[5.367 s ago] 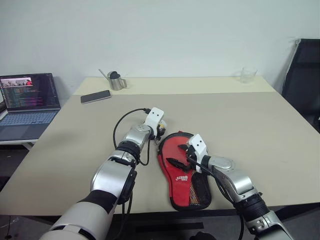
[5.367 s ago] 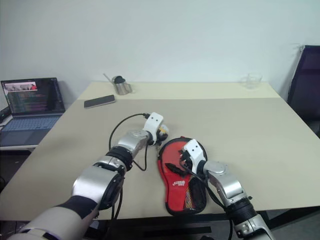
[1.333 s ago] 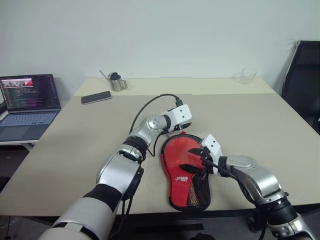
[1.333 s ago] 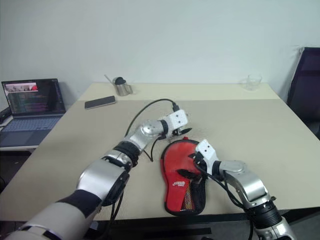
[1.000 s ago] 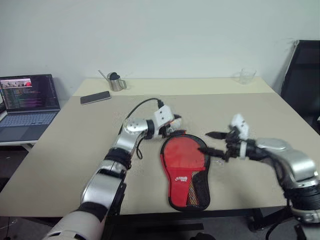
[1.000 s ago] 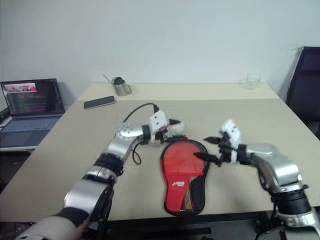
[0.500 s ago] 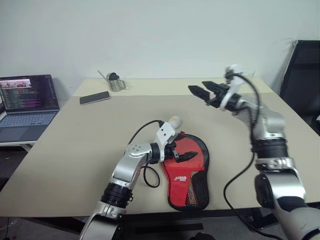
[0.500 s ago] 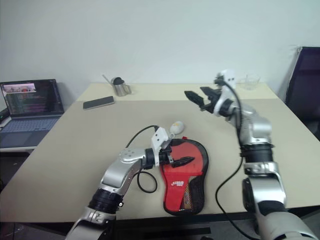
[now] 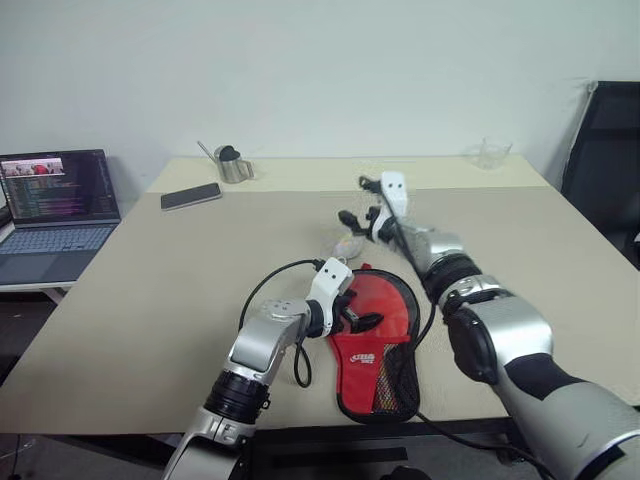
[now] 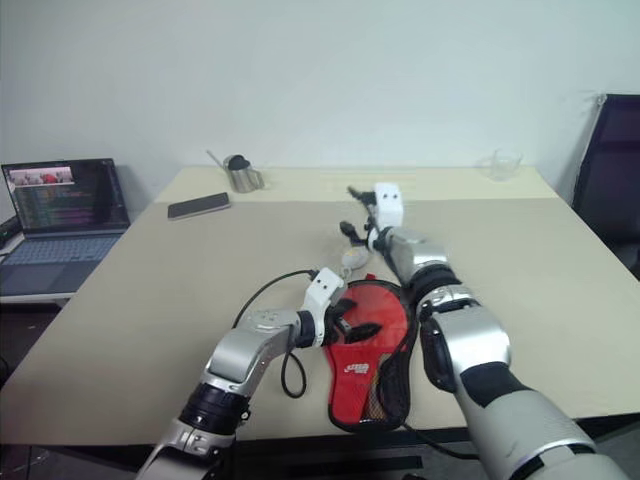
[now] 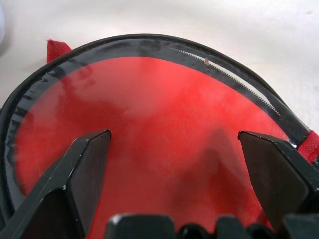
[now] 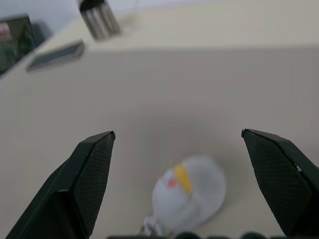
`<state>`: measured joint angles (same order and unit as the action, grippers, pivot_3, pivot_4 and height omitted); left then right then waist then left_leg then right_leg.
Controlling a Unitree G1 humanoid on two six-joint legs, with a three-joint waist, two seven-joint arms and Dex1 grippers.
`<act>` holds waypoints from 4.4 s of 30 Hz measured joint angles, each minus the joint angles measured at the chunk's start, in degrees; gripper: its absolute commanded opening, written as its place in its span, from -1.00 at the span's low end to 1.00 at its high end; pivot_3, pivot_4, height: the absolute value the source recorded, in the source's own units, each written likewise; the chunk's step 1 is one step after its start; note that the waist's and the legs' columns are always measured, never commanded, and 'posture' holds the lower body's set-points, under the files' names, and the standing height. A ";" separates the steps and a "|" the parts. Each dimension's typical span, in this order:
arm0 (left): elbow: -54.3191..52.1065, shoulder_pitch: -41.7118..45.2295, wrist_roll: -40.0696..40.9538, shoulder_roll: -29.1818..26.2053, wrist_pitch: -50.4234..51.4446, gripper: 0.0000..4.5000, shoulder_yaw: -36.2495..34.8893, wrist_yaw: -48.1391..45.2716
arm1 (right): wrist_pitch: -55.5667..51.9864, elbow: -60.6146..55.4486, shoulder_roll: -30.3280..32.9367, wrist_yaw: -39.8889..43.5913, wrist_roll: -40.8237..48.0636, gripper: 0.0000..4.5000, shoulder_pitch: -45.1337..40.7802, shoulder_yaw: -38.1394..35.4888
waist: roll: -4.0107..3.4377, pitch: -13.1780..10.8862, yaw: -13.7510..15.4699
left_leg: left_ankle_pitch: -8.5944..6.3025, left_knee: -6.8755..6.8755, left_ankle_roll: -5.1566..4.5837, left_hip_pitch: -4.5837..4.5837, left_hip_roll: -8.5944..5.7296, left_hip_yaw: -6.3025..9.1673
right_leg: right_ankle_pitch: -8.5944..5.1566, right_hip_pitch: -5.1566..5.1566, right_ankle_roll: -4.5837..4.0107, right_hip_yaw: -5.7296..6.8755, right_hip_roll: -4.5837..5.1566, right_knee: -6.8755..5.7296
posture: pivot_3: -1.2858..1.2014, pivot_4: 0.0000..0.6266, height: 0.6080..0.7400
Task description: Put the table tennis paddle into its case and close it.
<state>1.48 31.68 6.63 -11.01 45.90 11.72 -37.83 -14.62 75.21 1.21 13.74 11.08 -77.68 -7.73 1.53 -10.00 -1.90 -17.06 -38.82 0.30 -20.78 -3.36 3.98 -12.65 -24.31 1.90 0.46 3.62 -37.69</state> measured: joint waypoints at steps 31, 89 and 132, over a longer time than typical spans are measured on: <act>-18.26 -9.97 4.86 -5.59 11.04 1.00 -2.19 9.76 | 0.93 2.70 -10.15 -11.60 -12.65 -0.35 4.62 0.74 | -0.11 0.06 -1.29 | -0.05 0.05 -0.06 0.09 -0.01 0.08 | -0.02 0.04 -0.03 0.03 -0.04 -0.01 | 0.03 -0.52 1.00; -5.06 -1.21 7.31 -4.96 4.19 1.00 3.68 6.67 | -20.90 -30.13 16.49 4.63 -12.07 -0.98 21.15 6.24 | -0.34 0.05 1.56 | -0.05 0.08 -0.07 -0.12 -0.07 0.30 | 0.02 0.30 0.02 0.36 0.03 0.65 | 0.03 -0.52 1.00; 5.63 4.94 3.26 -2.76 -1.77 1.00 6.19 1.52 | -36.39 -90.62 53.87 51.62 1.59 -0.98 51.71 24.83 | -0.48 0.13 3.24 | -0.12 0.08 -0.05 -0.09 -0.08 0.54 | -0.32 0.60 0.59 0.68 0.14 0.96 | 0.03 -0.52 1.00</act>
<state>7.12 36.62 9.90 -13.76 44.14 17.90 -36.31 -51.01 -15.41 55.09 65.36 12.67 -25.98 17.10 1.05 -9.87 1.34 -17.18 -38.74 0.25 -20.87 -3.44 4.52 -12.97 -23.71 2.49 1.14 3.76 -36.74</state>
